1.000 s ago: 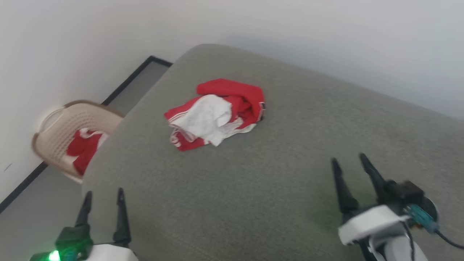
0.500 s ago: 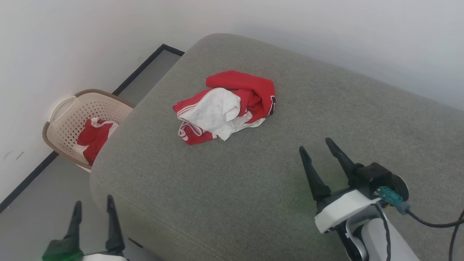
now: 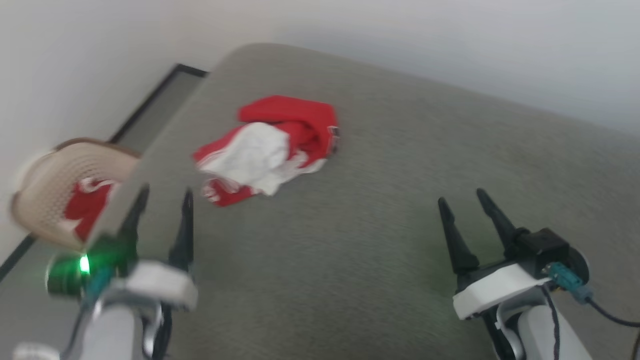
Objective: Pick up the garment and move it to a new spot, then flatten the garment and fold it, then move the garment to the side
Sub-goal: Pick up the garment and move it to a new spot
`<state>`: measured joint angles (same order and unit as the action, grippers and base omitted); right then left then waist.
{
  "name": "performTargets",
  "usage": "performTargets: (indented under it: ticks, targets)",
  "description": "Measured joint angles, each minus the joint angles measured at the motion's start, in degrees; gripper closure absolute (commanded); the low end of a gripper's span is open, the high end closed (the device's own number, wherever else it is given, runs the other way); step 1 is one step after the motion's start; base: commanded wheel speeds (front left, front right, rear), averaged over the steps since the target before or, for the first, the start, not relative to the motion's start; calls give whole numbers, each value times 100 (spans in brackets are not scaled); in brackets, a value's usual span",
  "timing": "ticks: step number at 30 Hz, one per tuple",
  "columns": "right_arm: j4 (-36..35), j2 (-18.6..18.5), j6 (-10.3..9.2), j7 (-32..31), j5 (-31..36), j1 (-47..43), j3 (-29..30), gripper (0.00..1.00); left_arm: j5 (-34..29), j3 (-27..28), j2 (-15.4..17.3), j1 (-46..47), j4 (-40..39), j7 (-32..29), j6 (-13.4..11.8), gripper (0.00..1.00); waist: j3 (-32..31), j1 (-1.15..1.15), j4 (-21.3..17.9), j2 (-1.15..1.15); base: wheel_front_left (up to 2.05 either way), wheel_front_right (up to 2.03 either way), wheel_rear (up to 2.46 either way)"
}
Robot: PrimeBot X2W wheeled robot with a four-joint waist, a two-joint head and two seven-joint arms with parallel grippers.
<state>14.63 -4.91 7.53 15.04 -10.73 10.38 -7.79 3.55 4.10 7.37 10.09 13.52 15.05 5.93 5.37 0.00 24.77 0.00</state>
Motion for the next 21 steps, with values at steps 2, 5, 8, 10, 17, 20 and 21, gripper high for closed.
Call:
performTargets:
  ticks: [2,5,8,10,17,20,21]
  targets:
    - [-36,-11,0,0,18,44,46,0,26,-104,151,490,365,0,57,0,92,0,-211,0,0,0,0]
    - [-70,-15,0,0,16,68,108,0,41,-320,430,1120,1071,1,115,0,238,0,-526,0,0,0,0]
    - [-75,-2,0,0,18,142,121,0,189,-605,753,1762,1957,0,141,0,390,0,-836,0,0,0,0]
    - [-88,11,0,0,18,213,130,0,431,-992,960,2163,2455,-55,142,0,490,0,-1037,0,0,0,0]
    - [-112,79,0,0,22,394,154,0,1844,-2213,1633,3134,3676,-1308,147,0,818,0,-1680,0,0,0,0]
    - [-109,104,0,0,22,404,146,0,2464,-2642,1912,3227,3897,-1991,148,0,916,0,-1928,0,0,0,0]
    - [-110,111,0,0,21,412,146,0,2588,-2722,2060,3284,3957,-2130,148,0,946,0,-2005,0,0,0,0]
